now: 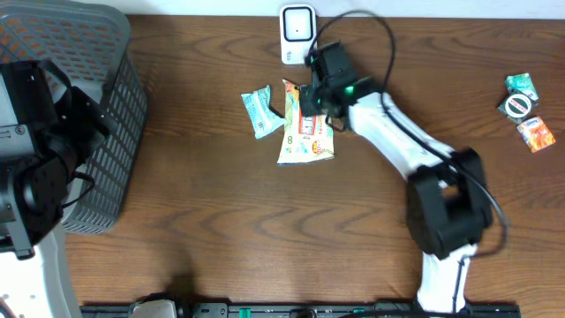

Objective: Scan the item barcode
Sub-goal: 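Hold the snack bag up in front of the scanner with right gripper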

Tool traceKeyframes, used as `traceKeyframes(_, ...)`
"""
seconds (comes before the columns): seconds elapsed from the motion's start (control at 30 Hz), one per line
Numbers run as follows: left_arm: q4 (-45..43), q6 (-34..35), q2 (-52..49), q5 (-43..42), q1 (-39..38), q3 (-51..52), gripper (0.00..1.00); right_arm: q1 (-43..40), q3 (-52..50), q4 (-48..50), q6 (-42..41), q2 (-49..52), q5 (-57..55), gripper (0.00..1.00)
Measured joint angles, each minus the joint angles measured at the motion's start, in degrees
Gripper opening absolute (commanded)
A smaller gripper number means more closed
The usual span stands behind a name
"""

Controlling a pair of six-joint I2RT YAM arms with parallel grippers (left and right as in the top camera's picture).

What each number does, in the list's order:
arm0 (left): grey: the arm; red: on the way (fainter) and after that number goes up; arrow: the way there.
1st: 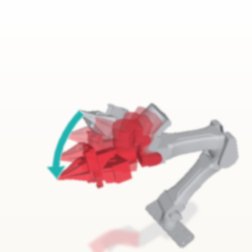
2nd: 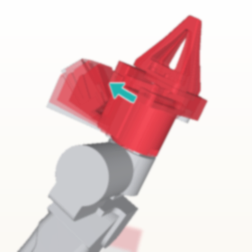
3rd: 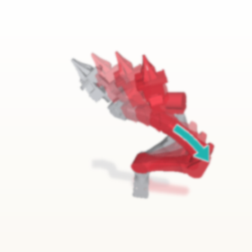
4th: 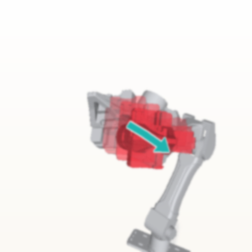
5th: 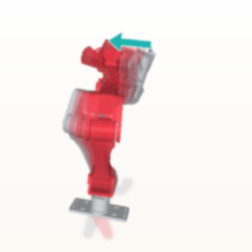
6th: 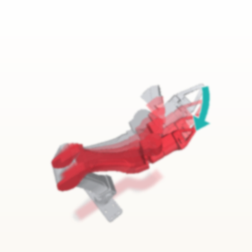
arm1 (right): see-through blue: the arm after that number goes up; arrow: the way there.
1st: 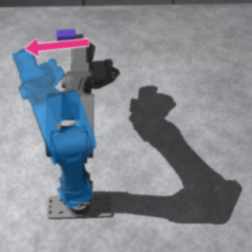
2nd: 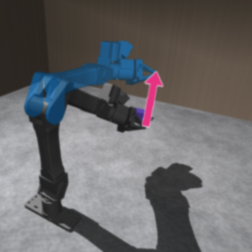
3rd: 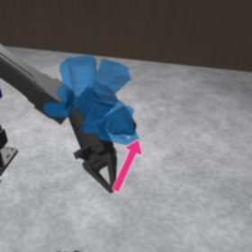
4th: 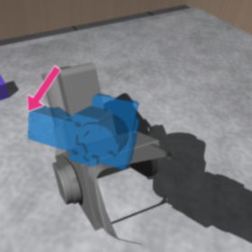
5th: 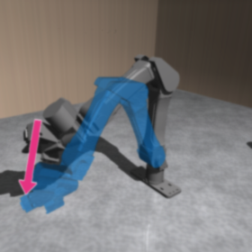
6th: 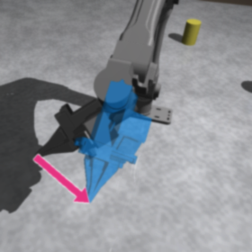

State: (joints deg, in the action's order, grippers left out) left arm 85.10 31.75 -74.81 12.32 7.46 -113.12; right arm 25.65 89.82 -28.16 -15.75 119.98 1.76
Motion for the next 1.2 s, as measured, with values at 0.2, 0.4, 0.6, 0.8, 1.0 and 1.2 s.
traceKeyframes(0.2, 0.00, 0.00, 0.00, 0.00, 0.00, 0.00, 0.98, 0.00, -0.17, -2.80, -1.31, 3.04, -0.04, 0.01)
traceKeyframes(0.4, 0.00, 0.00, 0.02, 0.00, 0.00, 0.00, 0.98, 0.00, -0.68, -7.87, -1.84, -0.85, 0.02, 0.01)
traceKeyframes(0.6, 0.00, 0.00, 0.00, 0.00, 0.00, 0.00, 0.98, 1.55, -0.70, -12.52, -1.88, -10.88, -0.02, 0.01)
traceKeyframes(0.8, -0.02, 0.00, 0.02, 0.00, 0.00, 0.00, 0.98, 6.10, -0.94, -15.91, -1.88, -10.34, -0.33, 0.01)
traceKeyframes(1.0, 0.00, 0.00, 0.00, 0.00, 0.00, 0.00, 0.98, 9.51, -3.15, -16.50, -3.43, -2.56, -5.18, 0.01)
traceKeyframes(1.2, 0.00, 0.00, 0.00, 0.00, 0.00, 0.00, 0.98, 9.53, -3.93, -21.27, -4.79, -0.04, -6.32, 0.01)
